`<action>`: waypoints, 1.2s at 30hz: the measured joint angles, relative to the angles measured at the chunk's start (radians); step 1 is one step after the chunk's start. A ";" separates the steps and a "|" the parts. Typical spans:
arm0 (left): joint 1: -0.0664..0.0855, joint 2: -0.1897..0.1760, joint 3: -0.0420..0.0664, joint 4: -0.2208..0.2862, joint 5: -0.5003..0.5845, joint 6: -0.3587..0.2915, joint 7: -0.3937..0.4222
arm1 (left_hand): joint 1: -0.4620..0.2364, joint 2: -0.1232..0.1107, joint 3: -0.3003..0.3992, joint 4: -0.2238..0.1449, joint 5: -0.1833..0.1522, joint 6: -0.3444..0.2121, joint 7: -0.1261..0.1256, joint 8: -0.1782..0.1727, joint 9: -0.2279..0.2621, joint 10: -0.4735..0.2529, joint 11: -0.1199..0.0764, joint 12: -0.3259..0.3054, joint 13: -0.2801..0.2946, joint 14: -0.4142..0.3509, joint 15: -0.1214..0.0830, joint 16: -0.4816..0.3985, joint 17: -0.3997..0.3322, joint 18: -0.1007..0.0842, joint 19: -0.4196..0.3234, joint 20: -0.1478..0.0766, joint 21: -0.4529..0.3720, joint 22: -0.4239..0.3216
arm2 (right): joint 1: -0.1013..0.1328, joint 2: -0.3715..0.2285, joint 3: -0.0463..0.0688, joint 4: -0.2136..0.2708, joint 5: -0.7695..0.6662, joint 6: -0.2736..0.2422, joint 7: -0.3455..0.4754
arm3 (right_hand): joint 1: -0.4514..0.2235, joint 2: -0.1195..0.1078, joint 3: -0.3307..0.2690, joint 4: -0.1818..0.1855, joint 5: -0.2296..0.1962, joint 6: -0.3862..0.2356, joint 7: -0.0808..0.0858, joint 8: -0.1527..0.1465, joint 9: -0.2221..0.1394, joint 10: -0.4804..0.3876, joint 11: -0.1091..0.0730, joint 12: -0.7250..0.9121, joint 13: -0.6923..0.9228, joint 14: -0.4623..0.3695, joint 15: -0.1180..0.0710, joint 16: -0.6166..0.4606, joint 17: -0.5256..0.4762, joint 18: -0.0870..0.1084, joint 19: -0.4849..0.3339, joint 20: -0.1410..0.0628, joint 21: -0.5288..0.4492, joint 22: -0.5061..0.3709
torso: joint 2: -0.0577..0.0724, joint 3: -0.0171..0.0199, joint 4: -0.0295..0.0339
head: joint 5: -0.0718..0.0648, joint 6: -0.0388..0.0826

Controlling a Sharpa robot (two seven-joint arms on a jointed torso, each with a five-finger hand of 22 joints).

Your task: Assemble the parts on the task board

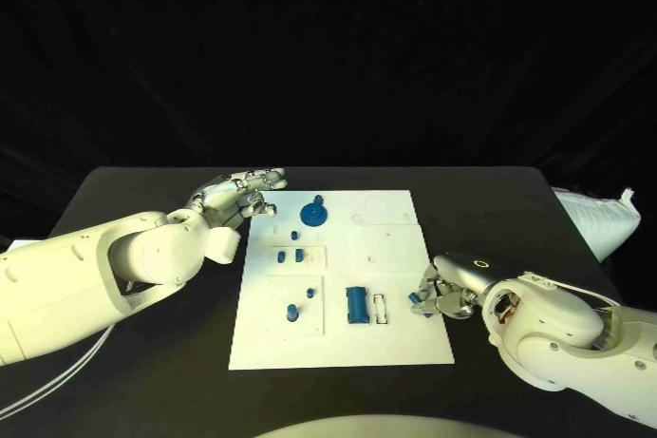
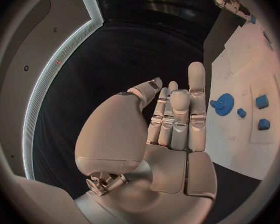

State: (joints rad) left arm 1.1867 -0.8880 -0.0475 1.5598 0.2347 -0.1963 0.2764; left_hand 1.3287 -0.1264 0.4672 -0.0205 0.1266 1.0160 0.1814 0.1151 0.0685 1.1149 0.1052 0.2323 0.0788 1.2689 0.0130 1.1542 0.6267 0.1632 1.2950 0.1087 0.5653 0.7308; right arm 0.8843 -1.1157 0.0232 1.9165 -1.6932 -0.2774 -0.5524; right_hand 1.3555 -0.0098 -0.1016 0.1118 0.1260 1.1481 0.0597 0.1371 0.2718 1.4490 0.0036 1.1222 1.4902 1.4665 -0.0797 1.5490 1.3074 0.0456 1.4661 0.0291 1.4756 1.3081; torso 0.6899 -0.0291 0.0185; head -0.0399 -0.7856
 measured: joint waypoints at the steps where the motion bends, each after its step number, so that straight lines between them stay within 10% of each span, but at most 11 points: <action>1: 0.000 0.000 0.000 0.000 0.000 0.000 0.000 | 0.000 0.000 0.000 0.000 0.000 0.000 0.000 0.000 0.000 0.000 0.000 0.000 0.000 0.000 0.000 0.000 0.000 0.000 0.000 0.000 0.000 0.000 | -0.002 0.005 0.001 0.000 -0.018 0.005 0.000 | 0.013 0.001 0.007 -0.007 -0.004 0.005 -0.001 -0.002 0.000 0.000 0.000 0.000 0.000 -0.001 -0.001 0.000 0.000 0.000 0.000 0.000 0.000 0.000 | 0.000 0.0000 0.0000 | 0.000 0.000; 14: 0.000 -0.002 0.000 0.001 -0.004 0.001 -0.002 | 0.000 0.000 0.000 0.000 0.000 0.000 0.000 0.000 0.000 0.000 0.000 0.000 0.000 0.000 0.000 0.000 0.000 0.000 0.000 0.000 0.000 0.000 | -0.011 0.039 0.010 0.005 -0.225 0.102 -0.001 | 0.039 -0.018 0.093 -0.060 -0.057 0.029 -0.001 -0.022 -0.033 -0.004 -0.004 0.008 0.008 -0.002 -0.001 0.005 0.000 0.000 0.000 0.000 0.007 0.000 | -0.001 -0.0006 -0.0003 | 0.004 -0.004; 21: 0.000 -0.002 0.000 0.002 -0.010 0.002 -0.002 | 0.000 0.000 0.000 0.000 0.000 0.000 0.000 0.000 0.000 0.000 0.000 0.000 0.000 -0.003 0.003 0.000 -0.002 0.000 0.000 0.000 0.000 0.000 | -0.013 0.041 0.009 0.012 -0.245 0.114 0.001 | 0.035 -0.015 0.152 -0.056 -0.010 0.028 0.000 -0.024 -0.034 -0.004 -0.004 0.015 0.007 -0.002 -0.001 0.008 0.001 0.000 0.000 0.000 0.012 0.000 | -0.001 -0.0001 -0.0005 | 0.004 -0.003; 33: 0.000 -0.002 0.000 0.002 -0.014 0.003 -0.004 | 0.000 0.000 0.000 0.000 0.000 0.000 0.000 0.000 0.000 0.000 0.000 0.000 0.000 -0.003 0.003 0.000 -0.002 0.000 0.000 0.000 0.000 0.000 | -0.010 0.017 0.003 0.022 -0.028 -0.006 -0.011 | 0.004 0.014 0.360 -0.008 0.047 0.030 0.005 -0.053 -0.050 -0.004 -0.004 0.010 -0.032 -0.002 -0.001 0.008 0.001 0.000 0.000 0.000 0.012 0.000 | -0.001 0.0002 0.0000 | 0.006 -0.002; 36: 0.000 -0.001 0.000 0.002 -0.015 0.003 -0.005 | 0.000 0.000 0.000 0.000 0.000 0.000 0.000 0.000 0.000 0.000 0.000 0.000 0.000 -0.003 0.003 0.000 -0.002 0.000 0.000 0.000 0.000 0.000 | -0.005 0.014 0.000 0.026 0.041 -0.036 -0.017 | -0.041 -0.006 0.393 0.006 -0.012 0.032 0.007 -0.052 -0.049 -0.004 -0.004 0.010 -0.083 -0.002 -0.001 0.009 0.001 0.000 0.000 0.000 0.012 0.000 | 0.000 0.0001 0.0003 | 0.006 -0.002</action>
State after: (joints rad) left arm 1.1864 -0.8893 -0.0475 1.5622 0.2201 -0.1934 0.2715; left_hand 1.3287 -0.1264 0.4672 -0.0205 0.1266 1.0160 0.1814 0.1151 0.0685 1.1149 0.1052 0.2323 0.0791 1.2655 0.0164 1.1542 0.6250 0.1631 1.2950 0.1087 0.5653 0.7310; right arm 0.8792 -1.1018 0.0228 1.9430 -1.6526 -0.3132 -0.5696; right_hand 1.3149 -0.0162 0.2910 0.1174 0.1137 1.1803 0.0667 0.0853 0.2224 1.4453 -0.0001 1.1320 1.4071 1.4648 -0.0807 1.5583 1.3079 0.0455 1.4661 0.0291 1.4872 1.3077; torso 0.6895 -0.0290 0.0188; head -0.0340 -0.7879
